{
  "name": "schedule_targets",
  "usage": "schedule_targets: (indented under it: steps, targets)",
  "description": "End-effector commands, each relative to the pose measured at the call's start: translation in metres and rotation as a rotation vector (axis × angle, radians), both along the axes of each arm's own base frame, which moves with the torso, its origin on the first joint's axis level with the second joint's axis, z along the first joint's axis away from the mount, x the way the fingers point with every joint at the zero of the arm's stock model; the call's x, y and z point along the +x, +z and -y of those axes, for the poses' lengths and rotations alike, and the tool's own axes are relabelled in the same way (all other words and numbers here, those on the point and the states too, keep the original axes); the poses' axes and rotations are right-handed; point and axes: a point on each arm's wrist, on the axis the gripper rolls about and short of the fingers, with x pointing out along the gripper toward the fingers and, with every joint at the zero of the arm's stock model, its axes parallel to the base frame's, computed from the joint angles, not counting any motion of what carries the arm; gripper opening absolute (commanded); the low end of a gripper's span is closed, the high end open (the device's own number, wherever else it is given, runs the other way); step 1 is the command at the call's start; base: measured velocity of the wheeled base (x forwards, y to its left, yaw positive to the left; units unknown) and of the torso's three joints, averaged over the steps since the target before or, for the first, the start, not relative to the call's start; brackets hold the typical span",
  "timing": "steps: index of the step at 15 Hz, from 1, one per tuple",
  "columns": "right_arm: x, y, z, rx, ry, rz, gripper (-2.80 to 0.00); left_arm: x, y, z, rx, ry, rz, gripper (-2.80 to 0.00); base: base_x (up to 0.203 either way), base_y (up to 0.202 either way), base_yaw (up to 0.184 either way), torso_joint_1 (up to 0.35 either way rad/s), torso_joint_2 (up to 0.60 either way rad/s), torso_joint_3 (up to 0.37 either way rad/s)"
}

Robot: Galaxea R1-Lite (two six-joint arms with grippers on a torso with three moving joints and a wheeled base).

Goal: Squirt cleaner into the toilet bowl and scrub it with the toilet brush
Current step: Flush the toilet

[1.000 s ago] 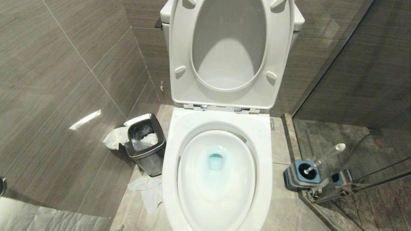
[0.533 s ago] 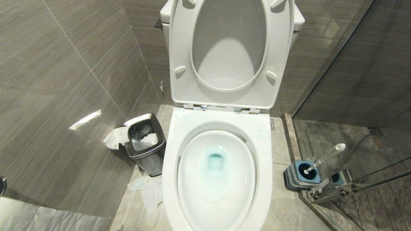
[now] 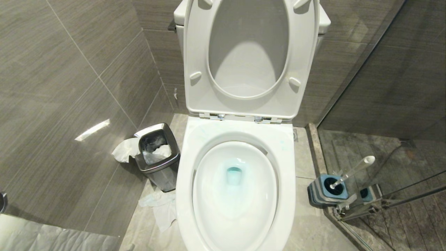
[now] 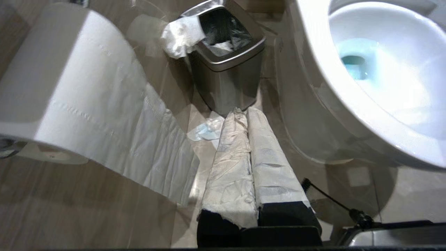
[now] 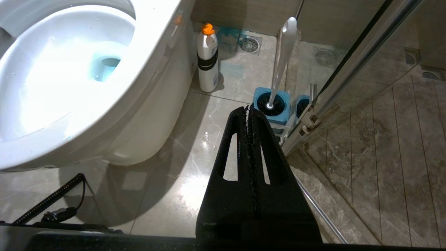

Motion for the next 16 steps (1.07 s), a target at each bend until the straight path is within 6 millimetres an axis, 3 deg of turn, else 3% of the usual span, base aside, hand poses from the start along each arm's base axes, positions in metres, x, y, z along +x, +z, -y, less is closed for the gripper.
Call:
schedule_targets:
  steps: [1,5,9,11,14,16]
  targets:
    - [0.0,0.0,0.0,-0.001,0.001,0.001,-2.8,-0.007,0.025,0.002,0.009,-0.104,0.048,-2.8,0.0,0.0,0.0,0.0,0.0,0.0]
    - [0.0,0.0,0.0,0.0,0.001,-0.001,-2.8,-0.011,0.07,0.005,0.018,-0.241,0.043,-2.8,0.0,0.0,0.0,0.0,0.0,0.0]
    - [0.0,0.0,0.0,0.0,0.001,-0.001,-2.8,-0.003,0.136,0.007,0.025,-0.33,0.085,-2.8,0.0,0.0,0.0,0.0,0.0,0.0]
    - [0.0,0.0,0.0,0.0,0.001,-0.001,-2.8,0.011,0.183,0.008,0.034,-0.343,0.119,-2.8,0.0,0.0,0.0,0.0,0.0,0.0]
    - [0.0,0.0,0.0,0.0,0.001,-0.001,-2.8,0.049,0.249,0.008,0.063,-0.343,0.158,-2.8,0.0,0.0,0.0,0.0,0.0,0.0]
    - [0.0,0.0,0.0,-0.001,0.001,-0.001,-2.8,0.071,0.27,0.008,0.095,-0.341,0.164,-2.8,0.0,0.0,0.0,0.0,0.0,0.0]
